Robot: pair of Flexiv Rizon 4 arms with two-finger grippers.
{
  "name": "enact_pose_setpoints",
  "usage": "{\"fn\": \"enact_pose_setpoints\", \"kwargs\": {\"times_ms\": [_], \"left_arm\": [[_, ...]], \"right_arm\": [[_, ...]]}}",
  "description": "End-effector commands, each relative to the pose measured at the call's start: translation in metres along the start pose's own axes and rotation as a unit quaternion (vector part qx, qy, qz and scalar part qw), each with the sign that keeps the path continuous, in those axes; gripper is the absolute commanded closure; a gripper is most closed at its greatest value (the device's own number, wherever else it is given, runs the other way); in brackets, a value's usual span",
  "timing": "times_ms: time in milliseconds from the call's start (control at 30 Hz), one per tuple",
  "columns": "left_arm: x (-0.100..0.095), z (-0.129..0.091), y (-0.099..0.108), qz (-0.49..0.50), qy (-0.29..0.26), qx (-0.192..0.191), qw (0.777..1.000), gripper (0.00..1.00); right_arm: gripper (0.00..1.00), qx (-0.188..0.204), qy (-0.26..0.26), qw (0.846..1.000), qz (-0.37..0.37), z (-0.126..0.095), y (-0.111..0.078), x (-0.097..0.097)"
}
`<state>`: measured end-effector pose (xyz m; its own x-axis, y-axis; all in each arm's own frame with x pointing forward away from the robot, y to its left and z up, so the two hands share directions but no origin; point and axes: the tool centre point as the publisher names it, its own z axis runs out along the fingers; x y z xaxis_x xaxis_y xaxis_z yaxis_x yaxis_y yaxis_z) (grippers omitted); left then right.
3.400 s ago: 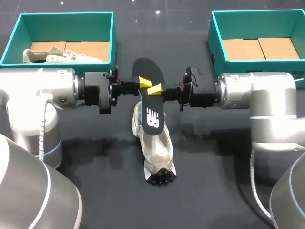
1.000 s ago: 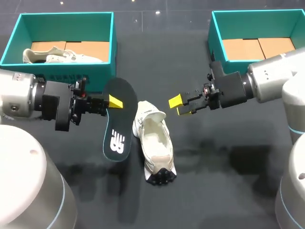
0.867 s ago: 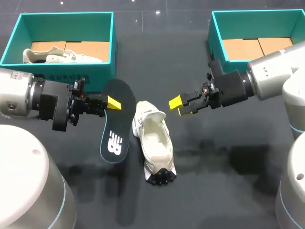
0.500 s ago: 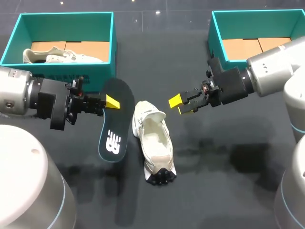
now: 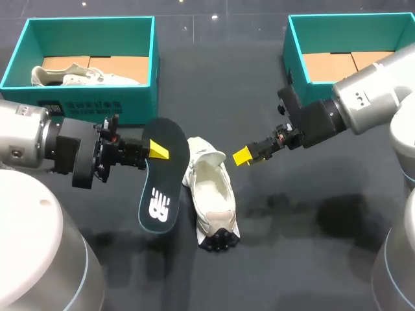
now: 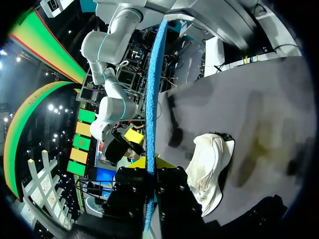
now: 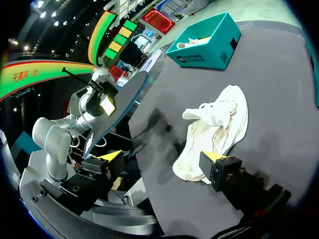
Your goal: Take the shoe out of the shoebox, open the shoe tongue, remove and reinsert the insole, then place the shoe into the shoebox
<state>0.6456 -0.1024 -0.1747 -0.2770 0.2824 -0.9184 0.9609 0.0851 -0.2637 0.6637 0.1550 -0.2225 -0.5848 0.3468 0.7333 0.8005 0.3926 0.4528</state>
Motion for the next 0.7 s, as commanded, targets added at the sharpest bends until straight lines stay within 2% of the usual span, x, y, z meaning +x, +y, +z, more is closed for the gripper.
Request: {"fn": "enact_pose_setpoints", "kwargs": {"times_ms": [33, 100, 167, 633, 700], "left_arm": [[0.01, -0.002, -0.042, -0.018, 0.002, -0.028, 0.999, 1.0], [0.013, -0.001, -0.049, -0.034, 0.0, -0.031, 0.999, 1.0], [0.017, 0.001, -0.056, -0.052, -0.001, -0.012, 0.999, 1.0], [0.019, 0.003, -0.059, -0.045, 0.003, -0.008, 0.999, 1.0], [0.02, 0.008, -0.055, -0.067, -0.002, 0.024, 0.997, 1.0]], "right_arm": [[0.0, 0.012, -0.024, 0.999, -0.021, -0.02, -0.015, 0.001], [0.0, 0.019, -0.04, 0.998, -0.043, -0.024, -0.021, 0.0], [0.0, 0.045, -0.049, 0.996, -0.059, -0.025, -0.026, -0.002], [0.0, 0.045, -0.049, 0.996, -0.059, -0.025, -0.026, -0.002], [0.0, 0.063, -0.072, 0.992, -0.08, -0.02, -0.029, -0.003]]}}
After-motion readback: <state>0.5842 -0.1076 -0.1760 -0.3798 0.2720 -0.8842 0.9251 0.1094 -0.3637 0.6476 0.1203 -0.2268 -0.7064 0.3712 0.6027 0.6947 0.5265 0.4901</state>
